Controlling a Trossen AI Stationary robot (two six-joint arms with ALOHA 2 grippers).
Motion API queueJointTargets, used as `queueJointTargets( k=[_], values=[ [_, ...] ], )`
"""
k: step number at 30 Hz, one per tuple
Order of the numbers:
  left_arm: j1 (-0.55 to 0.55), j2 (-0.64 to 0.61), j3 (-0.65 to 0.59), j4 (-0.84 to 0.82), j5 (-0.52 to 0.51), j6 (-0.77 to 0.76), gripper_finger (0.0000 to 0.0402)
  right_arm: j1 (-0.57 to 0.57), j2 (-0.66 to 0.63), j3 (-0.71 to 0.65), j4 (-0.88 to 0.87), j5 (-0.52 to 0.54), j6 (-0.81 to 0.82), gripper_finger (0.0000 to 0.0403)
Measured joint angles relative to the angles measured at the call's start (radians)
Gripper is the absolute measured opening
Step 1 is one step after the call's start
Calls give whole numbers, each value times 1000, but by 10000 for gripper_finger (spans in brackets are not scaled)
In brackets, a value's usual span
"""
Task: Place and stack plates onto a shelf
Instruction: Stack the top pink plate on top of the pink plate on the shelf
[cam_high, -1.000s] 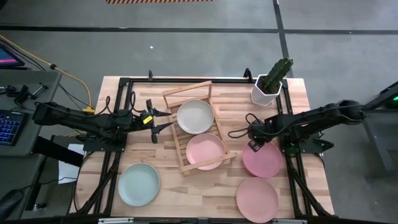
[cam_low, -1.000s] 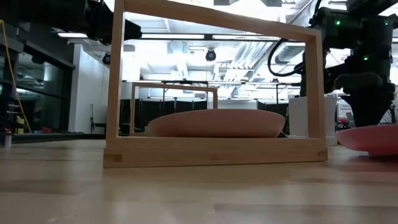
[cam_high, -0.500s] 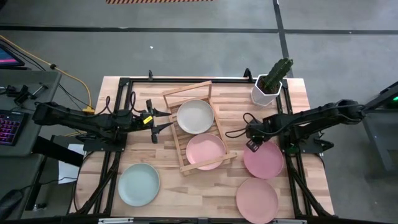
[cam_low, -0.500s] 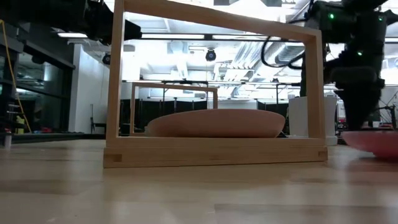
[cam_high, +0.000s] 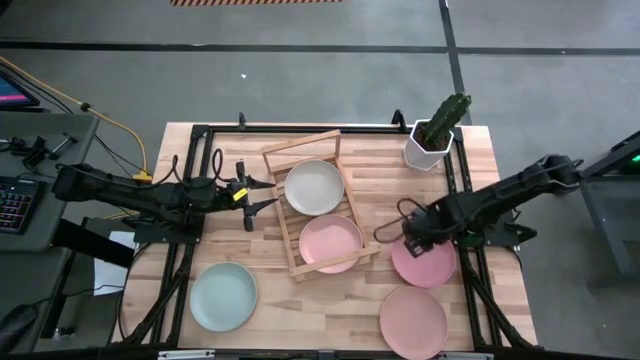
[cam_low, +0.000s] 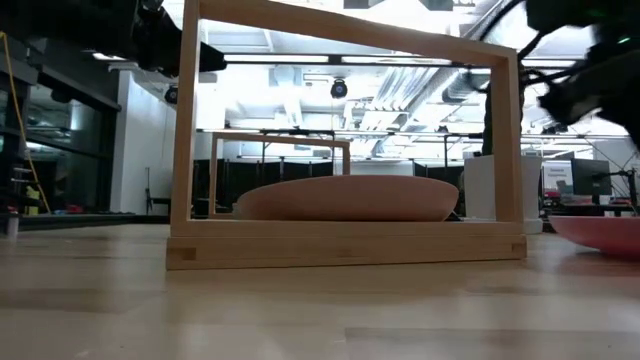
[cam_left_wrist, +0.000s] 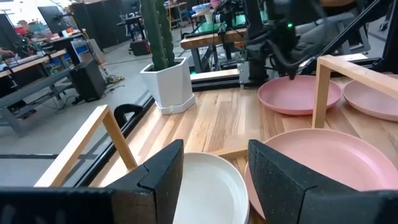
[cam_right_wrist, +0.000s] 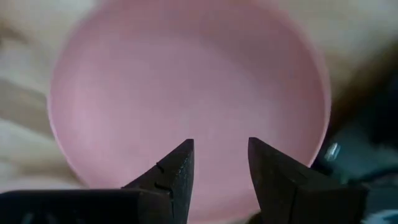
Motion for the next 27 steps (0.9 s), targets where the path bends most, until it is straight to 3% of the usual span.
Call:
queueJointTargets(
  k=[4,11,18,27],
  values=[
    [0,0,0,0,0,0,170,117,0,0,5,-35,154,133],
    [0,0,0,13,0,1,170,203,27,-1,49,53,291,133],
    [0,0,0,12,0,0,170,193,155,-1,92,5,234,133],
    [0,0,0,12,0,1,170,110,308,-1,183,-6,14,133]
  ],
)
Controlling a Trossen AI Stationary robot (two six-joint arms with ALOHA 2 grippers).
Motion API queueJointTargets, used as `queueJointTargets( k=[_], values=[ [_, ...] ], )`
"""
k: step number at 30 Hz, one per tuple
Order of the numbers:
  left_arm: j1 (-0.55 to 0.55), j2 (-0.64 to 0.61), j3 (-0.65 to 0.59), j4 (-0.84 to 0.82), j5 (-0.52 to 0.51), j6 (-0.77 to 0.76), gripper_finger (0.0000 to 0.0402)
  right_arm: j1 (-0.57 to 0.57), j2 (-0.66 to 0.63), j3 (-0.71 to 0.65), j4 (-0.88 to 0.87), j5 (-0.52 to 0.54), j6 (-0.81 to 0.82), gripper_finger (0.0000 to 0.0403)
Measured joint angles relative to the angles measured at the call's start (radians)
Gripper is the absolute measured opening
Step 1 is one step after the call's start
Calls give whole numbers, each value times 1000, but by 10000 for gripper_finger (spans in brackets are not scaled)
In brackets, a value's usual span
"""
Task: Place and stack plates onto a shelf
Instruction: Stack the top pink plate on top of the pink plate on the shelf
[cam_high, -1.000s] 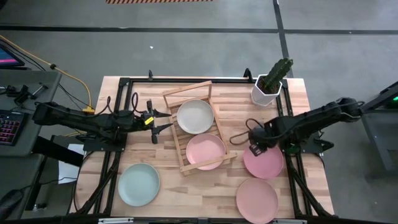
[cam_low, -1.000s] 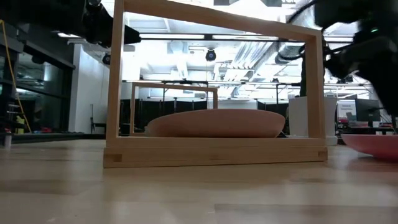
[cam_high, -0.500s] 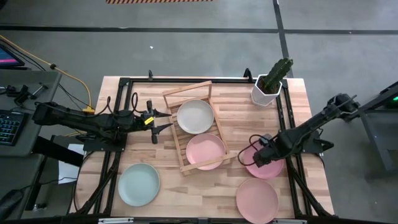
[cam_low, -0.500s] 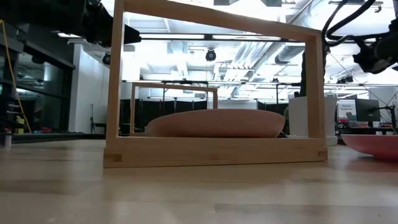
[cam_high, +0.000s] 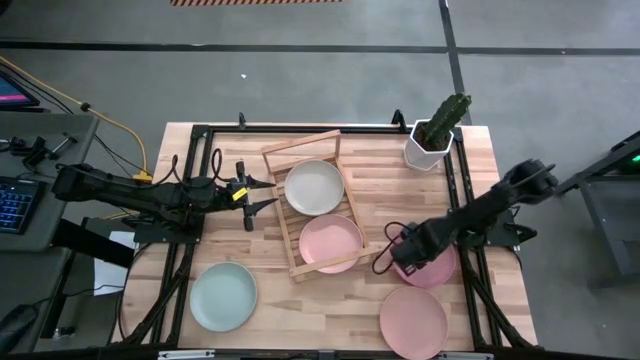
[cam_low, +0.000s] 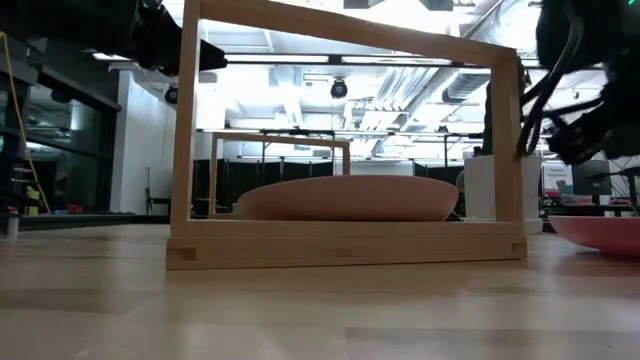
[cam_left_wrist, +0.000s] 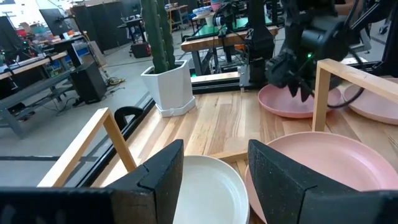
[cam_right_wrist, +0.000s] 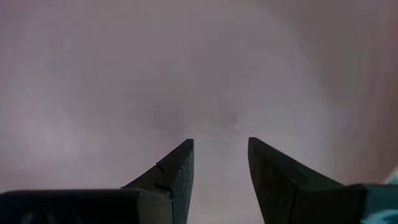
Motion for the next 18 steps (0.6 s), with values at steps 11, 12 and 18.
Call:
queueJointTargets(
  k=[11,12,18],
  values=[
    [0,0,0,0,0,2,170,-139,32,1,31,279,-196,133],
    [0,0,0,0,0,3,170,-153,32,0,31,313,-207,133],
    [0,0,0,0,0,3,170,-247,33,-2,56,457,-278,133]
  ],
)
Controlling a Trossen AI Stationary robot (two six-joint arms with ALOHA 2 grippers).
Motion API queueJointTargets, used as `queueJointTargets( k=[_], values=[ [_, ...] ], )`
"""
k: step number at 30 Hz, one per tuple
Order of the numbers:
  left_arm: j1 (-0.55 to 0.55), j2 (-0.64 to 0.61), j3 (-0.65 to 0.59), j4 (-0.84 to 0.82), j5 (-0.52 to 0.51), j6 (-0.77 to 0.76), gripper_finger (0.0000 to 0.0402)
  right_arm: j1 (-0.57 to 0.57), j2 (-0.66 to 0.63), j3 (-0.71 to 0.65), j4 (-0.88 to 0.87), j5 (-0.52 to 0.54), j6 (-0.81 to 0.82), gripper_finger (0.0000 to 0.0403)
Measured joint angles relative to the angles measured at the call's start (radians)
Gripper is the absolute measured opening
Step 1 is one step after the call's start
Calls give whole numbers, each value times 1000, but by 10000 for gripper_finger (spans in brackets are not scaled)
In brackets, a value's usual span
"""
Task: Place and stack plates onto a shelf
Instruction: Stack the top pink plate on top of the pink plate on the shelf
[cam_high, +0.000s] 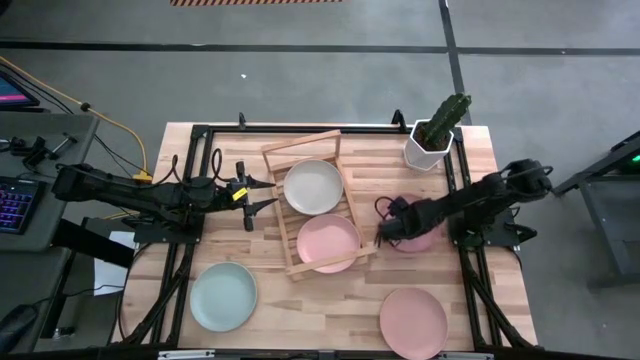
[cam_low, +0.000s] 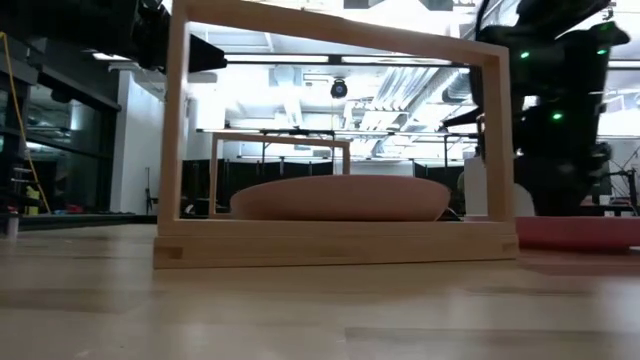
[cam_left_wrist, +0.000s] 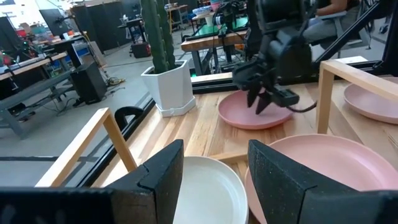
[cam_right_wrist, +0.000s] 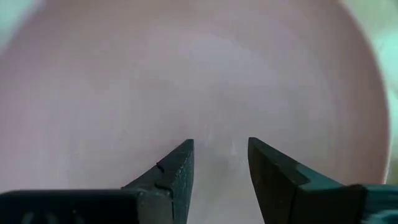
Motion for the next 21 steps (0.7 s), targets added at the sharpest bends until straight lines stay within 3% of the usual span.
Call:
queueJointTargets(
  k=[4,8,16,21],
  values=[
    [0,0,0,-1,0,0,170,-55,-16,0,-46,-7,-94,133],
    [0,0,0,-1,0,0,170,-71,-98,0,-172,-6,-71,133],
    [0,0,0,-5,0,-4,170,0,-341,1,-381,51,259,133],
    [0,0,0,-4,0,-7,170,17,-373,1,-443,87,374,133]
  ],
)
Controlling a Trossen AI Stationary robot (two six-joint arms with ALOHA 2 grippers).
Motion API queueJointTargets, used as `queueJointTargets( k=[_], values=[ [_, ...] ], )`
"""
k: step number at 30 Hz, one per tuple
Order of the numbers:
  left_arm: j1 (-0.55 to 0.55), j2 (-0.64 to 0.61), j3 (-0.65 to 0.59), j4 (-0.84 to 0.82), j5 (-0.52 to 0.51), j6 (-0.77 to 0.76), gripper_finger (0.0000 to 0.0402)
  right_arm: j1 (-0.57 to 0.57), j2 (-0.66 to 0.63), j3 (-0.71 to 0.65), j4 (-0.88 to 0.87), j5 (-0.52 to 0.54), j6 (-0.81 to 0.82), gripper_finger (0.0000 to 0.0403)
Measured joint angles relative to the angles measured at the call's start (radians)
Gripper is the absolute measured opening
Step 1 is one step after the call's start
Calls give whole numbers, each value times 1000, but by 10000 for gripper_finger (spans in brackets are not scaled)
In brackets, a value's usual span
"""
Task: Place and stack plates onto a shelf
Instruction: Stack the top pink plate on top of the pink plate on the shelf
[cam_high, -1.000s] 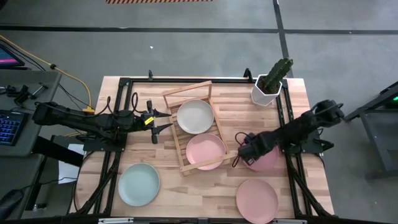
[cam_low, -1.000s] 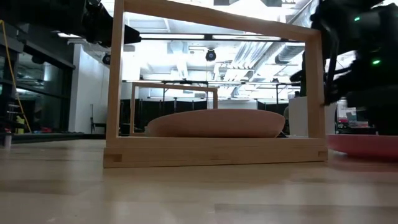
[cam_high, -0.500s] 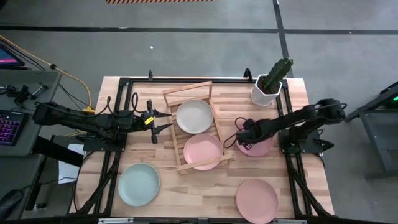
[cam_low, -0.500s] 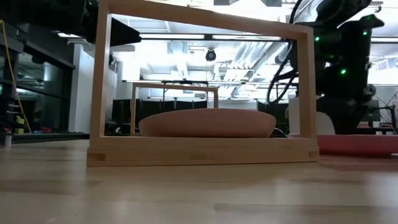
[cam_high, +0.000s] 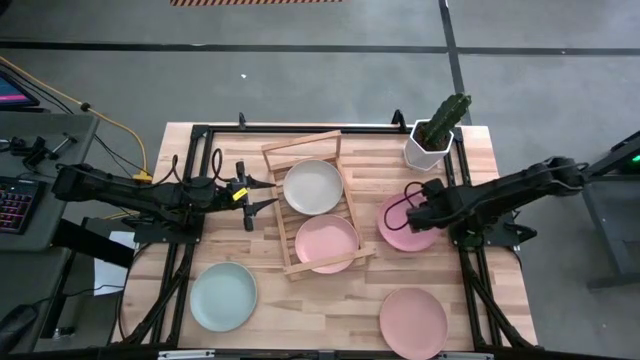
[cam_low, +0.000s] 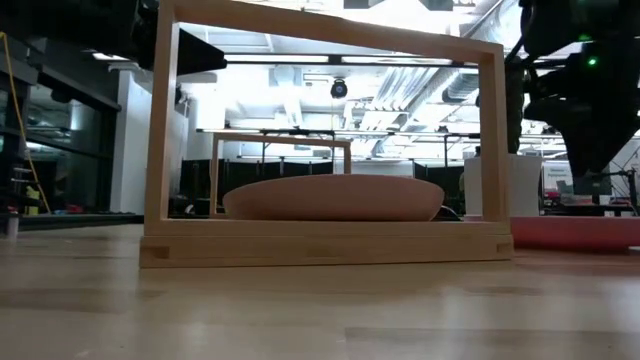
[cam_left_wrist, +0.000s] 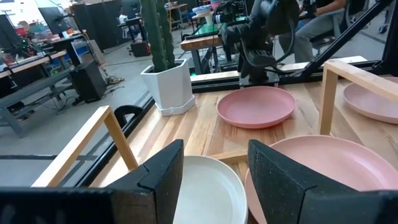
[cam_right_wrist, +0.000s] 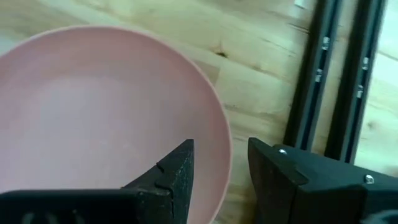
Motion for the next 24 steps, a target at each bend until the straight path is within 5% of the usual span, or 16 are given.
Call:
queueJointTargets(
  k=[13,24],
  values=[
    [0,0,0,-2,1,-8,170,-69,105,-52,66,10,-91,133],
    [0,0,0,-3,1,-7,170,-210,-30,-143,216,-61,-283,133]
  ],
)
